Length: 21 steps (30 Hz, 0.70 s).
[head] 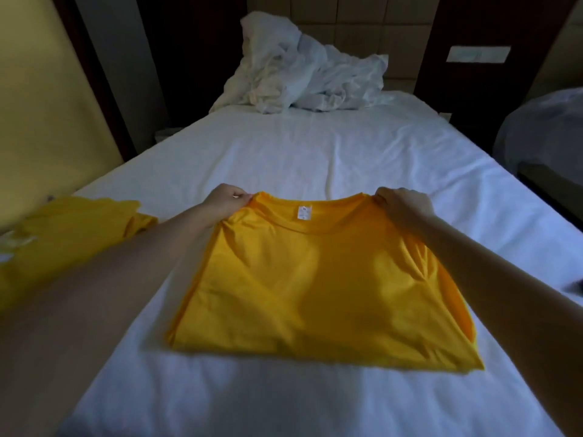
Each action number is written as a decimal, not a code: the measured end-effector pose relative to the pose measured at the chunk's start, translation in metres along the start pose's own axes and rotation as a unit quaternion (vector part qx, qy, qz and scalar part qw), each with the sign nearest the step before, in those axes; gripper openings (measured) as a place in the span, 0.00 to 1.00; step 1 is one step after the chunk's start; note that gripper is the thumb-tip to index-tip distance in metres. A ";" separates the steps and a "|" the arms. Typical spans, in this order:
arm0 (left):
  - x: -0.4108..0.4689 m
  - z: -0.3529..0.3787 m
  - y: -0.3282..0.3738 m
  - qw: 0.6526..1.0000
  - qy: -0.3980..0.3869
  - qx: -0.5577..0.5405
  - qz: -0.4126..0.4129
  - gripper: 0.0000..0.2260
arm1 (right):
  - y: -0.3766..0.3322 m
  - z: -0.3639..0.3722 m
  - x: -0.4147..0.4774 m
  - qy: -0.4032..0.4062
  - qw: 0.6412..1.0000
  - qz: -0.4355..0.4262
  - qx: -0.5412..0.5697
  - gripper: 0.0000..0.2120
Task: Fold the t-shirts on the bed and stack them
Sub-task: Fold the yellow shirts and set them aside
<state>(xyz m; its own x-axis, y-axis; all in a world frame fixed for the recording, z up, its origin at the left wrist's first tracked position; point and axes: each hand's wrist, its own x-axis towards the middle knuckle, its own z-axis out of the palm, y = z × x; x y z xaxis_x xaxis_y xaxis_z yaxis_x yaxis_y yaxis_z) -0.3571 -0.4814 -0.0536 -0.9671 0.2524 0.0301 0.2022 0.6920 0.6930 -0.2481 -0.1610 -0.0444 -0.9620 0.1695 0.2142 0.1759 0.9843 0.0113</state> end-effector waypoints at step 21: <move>-0.067 0.096 0.019 0.933 -0.100 0.326 0.116 0.23 | -0.067 0.056 -0.056 -0.127 0.989 0.006 0.080 0.25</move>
<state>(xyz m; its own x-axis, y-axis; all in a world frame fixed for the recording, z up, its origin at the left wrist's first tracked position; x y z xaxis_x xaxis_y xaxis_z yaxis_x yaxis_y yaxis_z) -0.2741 -0.4203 -0.1115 -0.8506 0.5228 -0.0562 0.5165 0.8508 0.0964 -0.2174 -0.2338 -0.1121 -0.9851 0.1677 -0.0387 0.1716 0.9737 -0.1497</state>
